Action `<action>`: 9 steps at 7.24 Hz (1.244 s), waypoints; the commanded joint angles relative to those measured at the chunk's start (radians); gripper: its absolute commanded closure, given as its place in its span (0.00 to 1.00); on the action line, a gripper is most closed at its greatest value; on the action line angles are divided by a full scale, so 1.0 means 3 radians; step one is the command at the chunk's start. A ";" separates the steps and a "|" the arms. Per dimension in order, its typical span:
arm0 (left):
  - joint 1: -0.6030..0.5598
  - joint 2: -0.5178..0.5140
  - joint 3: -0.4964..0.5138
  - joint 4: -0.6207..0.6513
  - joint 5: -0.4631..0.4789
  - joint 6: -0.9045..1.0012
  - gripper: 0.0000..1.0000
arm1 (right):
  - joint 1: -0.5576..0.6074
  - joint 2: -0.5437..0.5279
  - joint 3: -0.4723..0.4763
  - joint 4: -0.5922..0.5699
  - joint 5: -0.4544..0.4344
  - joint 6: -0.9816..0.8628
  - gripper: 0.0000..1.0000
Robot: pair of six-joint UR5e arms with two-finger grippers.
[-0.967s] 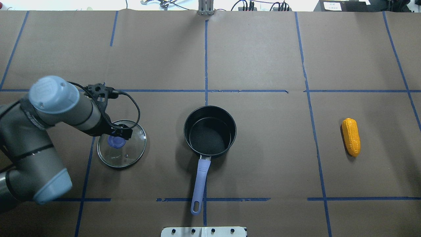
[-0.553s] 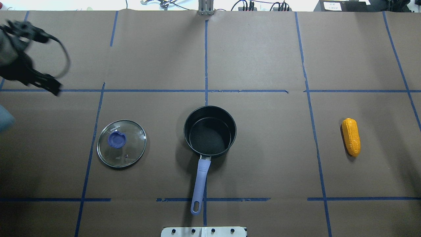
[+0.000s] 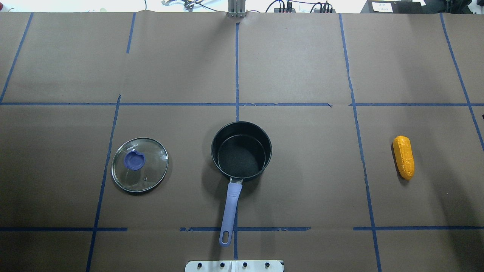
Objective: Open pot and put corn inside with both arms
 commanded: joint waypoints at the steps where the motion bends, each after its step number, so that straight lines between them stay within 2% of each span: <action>1: -0.0140 0.0197 0.0096 -0.0342 -0.0041 -0.0018 0.00 | -0.0401 -0.0387 0.0009 0.0922 -0.0056 0.0814 0.00; 2: -0.0140 0.0197 0.0091 -0.0348 -0.0046 -0.0018 0.00 | -0.0712 -0.0435 -0.0021 0.1405 -0.0193 0.1451 0.00; 3: -0.0140 0.0197 0.0091 -0.0353 -0.0046 -0.0018 0.00 | -0.1089 -0.0385 -0.0032 0.1617 -0.0443 0.1903 0.00; 4: -0.0140 0.0197 0.0096 -0.0353 -0.0046 -0.0018 0.00 | -0.1291 -0.0141 -0.0138 0.1594 -0.0582 0.2029 0.00; 6: -0.0140 0.0202 0.0096 -0.0353 -0.0046 -0.0018 0.00 | -0.1466 0.0314 -0.0710 0.1624 -0.0720 0.2031 0.00; 7: -0.0140 0.0228 0.0091 -0.0353 -0.0046 -0.0018 0.00 | -0.1507 0.0301 -0.0727 0.1629 -0.0752 0.2031 0.00; 8: -0.0140 0.0243 0.0086 -0.0353 -0.0117 -0.0018 0.00 | -0.1507 0.0255 -0.0672 0.1629 -0.0742 0.2041 0.09; 9: -0.0140 0.0248 0.0091 -0.0353 -0.0214 -0.0018 0.00 | -0.1507 0.0250 -0.0666 0.1629 -0.0732 0.2071 0.54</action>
